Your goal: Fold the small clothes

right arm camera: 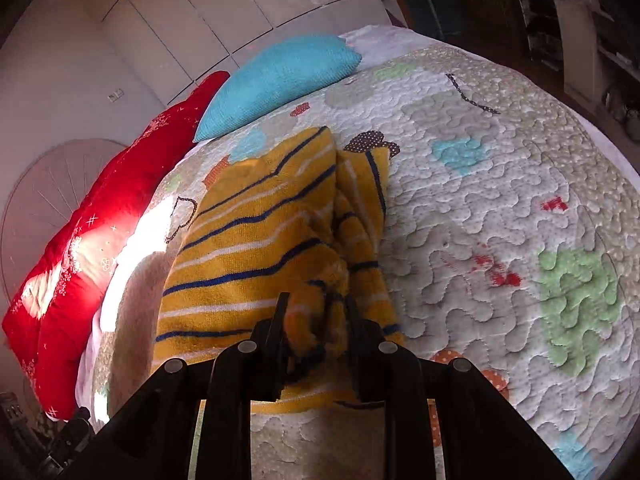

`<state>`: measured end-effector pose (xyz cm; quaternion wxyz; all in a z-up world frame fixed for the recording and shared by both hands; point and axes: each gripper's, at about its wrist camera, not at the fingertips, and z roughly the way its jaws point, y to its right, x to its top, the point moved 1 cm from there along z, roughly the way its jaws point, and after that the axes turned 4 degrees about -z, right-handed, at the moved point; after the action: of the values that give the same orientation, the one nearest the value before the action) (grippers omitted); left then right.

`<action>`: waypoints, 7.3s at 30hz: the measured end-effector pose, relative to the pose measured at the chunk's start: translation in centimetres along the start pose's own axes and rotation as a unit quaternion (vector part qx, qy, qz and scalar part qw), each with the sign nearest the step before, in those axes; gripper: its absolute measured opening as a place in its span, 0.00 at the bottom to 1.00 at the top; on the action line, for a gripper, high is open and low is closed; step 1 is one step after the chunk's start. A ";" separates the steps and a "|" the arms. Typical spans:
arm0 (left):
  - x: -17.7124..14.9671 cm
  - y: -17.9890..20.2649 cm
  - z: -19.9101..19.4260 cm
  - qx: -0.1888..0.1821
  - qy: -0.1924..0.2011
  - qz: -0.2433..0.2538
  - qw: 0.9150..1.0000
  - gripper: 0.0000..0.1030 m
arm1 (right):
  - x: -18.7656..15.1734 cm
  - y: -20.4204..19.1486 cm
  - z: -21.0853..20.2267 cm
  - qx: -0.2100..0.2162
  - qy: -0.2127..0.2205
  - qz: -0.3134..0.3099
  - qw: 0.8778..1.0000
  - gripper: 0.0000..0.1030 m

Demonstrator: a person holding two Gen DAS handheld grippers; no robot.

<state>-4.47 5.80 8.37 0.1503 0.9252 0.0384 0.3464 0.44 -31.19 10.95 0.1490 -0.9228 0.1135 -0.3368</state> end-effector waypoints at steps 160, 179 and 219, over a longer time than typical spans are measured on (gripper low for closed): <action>-4.5 10.3 0.5 0.080 0.003 0.086 0.993 1.00 | -12.6 -5.8 -5.5 -0.154 -0.003 -0.091 0.984 0.69; -4.9 10.1 1.2 0.072 -0.019 0.078 0.994 1.00 | -12.8 -6.1 -5.6 -0.155 -0.001 -0.098 0.983 0.70; -5.5 9.5 2.1 0.069 -0.040 0.061 0.995 1.00 | -13.2 -7.1 -5.6 -0.155 0.006 -0.128 0.979 0.73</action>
<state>-7.52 -4.70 6.29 0.0660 0.9470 0.0001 0.3144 -12.31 -21.61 9.82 -0.0413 -0.9395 0.0461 -0.3370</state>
